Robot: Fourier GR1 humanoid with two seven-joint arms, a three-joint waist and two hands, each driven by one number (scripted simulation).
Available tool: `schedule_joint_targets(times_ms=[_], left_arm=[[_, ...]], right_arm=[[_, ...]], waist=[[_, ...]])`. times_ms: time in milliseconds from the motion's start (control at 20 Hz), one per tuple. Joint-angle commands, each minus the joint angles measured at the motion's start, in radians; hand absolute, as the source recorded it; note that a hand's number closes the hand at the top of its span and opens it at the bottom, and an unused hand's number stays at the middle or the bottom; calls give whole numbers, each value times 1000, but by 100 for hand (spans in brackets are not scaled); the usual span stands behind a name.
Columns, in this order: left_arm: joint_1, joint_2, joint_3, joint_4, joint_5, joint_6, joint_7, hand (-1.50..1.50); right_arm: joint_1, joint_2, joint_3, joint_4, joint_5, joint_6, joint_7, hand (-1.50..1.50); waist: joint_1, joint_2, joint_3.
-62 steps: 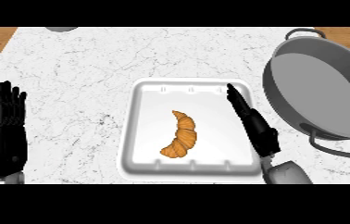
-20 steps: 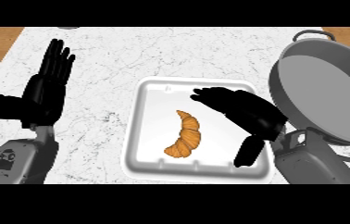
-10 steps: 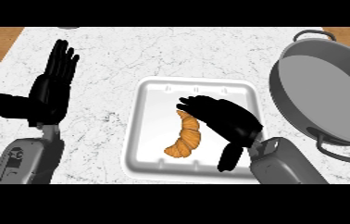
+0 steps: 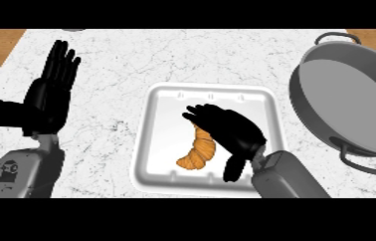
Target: Pick the croissant from the tray and place it in the pot
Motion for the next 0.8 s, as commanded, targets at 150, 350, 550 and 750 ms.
schedule_joint_targets(times_ms=[150,350,550,750], left_arm=[[-16,-27,4,-8,-45,-6,33,0],[47,-29,26,-33,-5,-45,-10,0],[57,-36,47,-8,-21,-58,-42,0],[33,-30,45,-12,-31,-64,-10,0]], right_arm=[[23,77,-9,72,104,-15,-16,-150],[-4,93,-7,320,165,-186,-167,-150],[1,138,-20,296,179,-161,-171,-150],[-42,162,-6,352,127,-180,-145,-150]], waist=[[0,0,0],[9,2,0],[3,1,0],[7,1,0]])
